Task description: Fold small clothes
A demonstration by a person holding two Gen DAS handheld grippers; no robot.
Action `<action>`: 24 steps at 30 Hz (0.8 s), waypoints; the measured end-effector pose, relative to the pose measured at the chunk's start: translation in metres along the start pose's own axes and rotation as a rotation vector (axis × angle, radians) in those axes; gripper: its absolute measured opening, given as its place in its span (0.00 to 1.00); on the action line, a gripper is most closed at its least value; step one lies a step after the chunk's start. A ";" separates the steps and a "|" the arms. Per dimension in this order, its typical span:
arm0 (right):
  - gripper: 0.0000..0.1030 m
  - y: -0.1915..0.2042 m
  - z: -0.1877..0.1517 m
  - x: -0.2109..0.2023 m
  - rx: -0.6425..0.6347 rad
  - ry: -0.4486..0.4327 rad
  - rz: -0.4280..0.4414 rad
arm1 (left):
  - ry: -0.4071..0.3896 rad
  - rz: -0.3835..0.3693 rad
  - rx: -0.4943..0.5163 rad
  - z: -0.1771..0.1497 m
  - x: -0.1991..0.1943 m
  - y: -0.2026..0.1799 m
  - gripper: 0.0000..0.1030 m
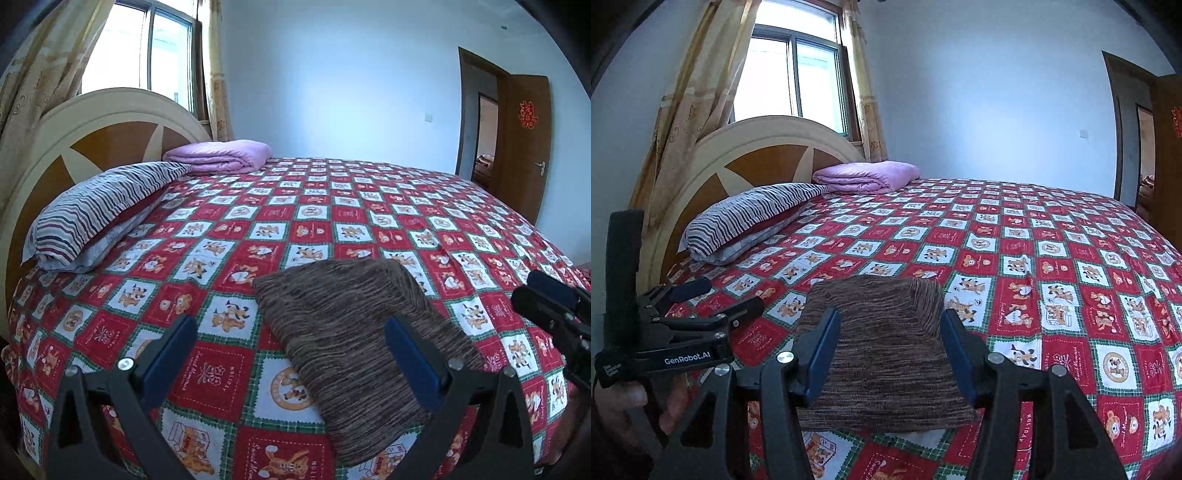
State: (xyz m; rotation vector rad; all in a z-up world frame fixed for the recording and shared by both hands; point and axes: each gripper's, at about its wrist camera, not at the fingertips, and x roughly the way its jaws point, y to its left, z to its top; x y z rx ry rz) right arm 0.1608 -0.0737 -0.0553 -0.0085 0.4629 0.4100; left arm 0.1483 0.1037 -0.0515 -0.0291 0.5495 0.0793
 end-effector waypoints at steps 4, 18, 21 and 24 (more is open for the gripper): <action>0.56 0.000 0.000 -0.001 0.002 -0.006 0.000 | -0.001 0.001 0.002 0.000 0.000 0.000 1.00; 0.57 0.004 0.000 -0.003 0.002 -0.003 0.006 | 0.003 -0.001 0.008 -0.001 0.001 0.001 1.00; 0.57 0.005 0.001 -0.005 -0.001 -0.012 0.005 | -0.001 0.005 0.018 -0.001 0.001 0.000 1.00; 0.57 0.005 0.000 -0.007 -0.001 -0.018 0.002 | 0.001 -0.001 0.021 -0.002 0.003 -0.001 1.00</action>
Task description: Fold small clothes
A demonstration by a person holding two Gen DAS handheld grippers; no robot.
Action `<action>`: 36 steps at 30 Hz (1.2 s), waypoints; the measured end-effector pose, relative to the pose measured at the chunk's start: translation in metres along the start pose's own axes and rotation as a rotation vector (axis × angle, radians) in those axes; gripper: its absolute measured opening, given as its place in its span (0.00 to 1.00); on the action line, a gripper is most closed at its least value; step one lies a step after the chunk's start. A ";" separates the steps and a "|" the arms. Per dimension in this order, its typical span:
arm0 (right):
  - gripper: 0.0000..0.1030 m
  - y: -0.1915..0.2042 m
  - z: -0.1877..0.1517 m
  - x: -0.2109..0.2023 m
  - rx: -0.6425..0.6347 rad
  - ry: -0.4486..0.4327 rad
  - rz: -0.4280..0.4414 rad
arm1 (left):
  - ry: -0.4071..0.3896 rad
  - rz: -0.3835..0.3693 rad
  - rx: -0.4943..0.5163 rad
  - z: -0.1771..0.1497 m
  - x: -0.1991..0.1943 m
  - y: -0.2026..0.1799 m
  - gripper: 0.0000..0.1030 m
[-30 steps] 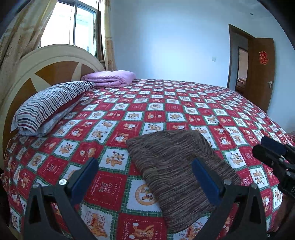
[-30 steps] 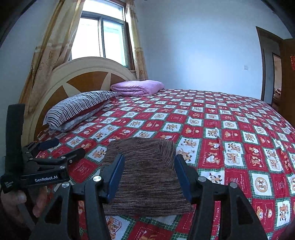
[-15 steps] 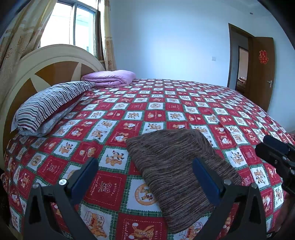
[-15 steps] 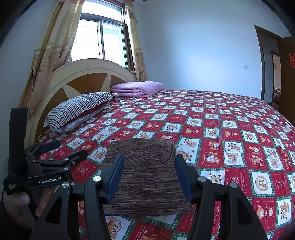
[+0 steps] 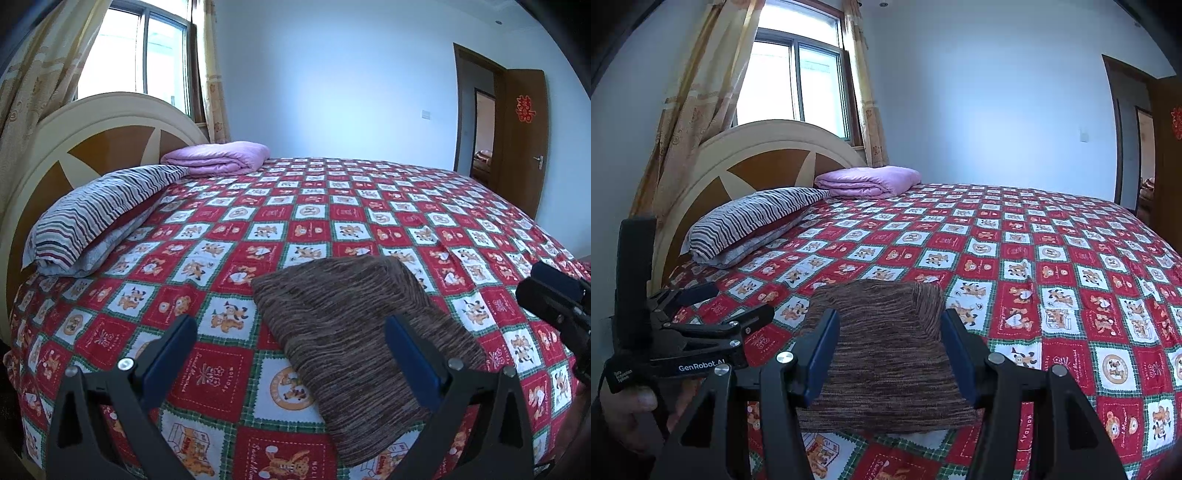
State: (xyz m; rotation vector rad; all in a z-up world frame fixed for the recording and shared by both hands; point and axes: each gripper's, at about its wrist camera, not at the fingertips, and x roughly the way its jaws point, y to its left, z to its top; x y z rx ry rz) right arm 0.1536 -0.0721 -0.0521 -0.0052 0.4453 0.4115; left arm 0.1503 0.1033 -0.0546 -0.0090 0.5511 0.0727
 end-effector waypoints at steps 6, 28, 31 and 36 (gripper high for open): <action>0.57 0.000 -0.003 0.000 0.003 0.008 0.002 | 0.007 -0.002 0.006 -0.001 0.002 0.000 1.00; 0.57 0.002 -0.009 -0.001 0.004 0.000 0.012 | -0.003 -0.020 0.061 0.000 -0.006 -0.018 1.00; 0.57 0.003 -0.009 -0.002 0.004 -0.002 0.016 | -0.011 -0.014 0.065 0.001 -0.008 -0.019 1.00; 0.57 0.006 -0.010 -0.003 -0.003 -0.001 0.023 | -0.003 -0.006 0.060 0.002 -0.007 -0.020 1.00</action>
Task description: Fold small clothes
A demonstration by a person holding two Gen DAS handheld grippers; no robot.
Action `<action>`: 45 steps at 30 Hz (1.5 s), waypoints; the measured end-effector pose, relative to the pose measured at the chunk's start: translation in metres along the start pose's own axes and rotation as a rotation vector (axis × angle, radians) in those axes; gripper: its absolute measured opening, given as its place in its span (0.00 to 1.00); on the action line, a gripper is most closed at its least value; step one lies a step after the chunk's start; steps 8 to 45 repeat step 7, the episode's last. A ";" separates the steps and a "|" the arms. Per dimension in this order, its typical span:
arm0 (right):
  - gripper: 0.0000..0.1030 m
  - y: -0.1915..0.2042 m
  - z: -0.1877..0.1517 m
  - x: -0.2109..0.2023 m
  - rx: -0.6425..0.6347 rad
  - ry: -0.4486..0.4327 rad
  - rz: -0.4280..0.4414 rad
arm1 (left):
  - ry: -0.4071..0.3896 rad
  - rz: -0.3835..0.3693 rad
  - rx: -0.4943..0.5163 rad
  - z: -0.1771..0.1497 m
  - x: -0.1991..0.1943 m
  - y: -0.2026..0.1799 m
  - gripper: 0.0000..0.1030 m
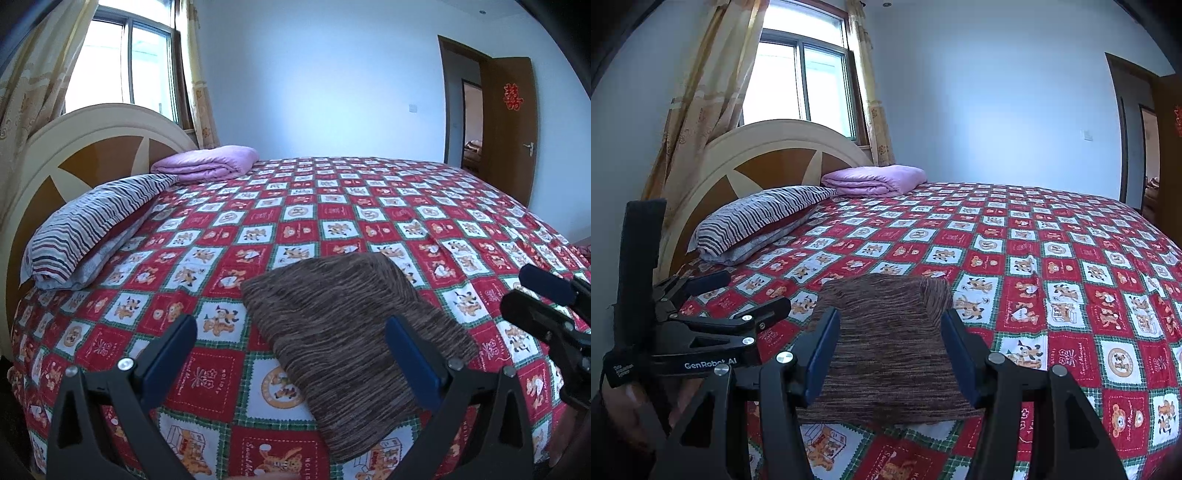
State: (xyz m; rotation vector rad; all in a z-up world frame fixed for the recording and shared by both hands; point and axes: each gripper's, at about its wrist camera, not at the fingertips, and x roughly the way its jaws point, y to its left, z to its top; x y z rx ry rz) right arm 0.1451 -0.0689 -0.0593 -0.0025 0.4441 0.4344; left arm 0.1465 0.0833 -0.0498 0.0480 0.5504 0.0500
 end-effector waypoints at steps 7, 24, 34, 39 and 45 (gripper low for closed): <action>0.57 0.002 -0.001 -0.001 -0.004 0.002 0.002 | -0.015 -0.005 -0.002 -0.003 0.002 0.003 1.00; 0.57 0.002 -0.001 -0.001 -0.004 0.002 0.002 | -0.015 -0.005 -0.002 -0.003 0.002 0.003 1.00; 0.57 0.002 -0.001 -0.001 -0.004 0.002 0.002 | -0.015 -0.005 -0.002 -0.003 0.002 0.003 1.00; 0.57 0.002 -0.001 -0.001 -0.004 0.002 0.002 | -0.015 -0.005 -0.002 -0.003 0.002 0.003 1.00; 0.57 0.002 -0.001 -0.001 -0.004 0.002 0.002 | -0.015 -0.005 -0.002 -0.003 0.002 0.003 1.00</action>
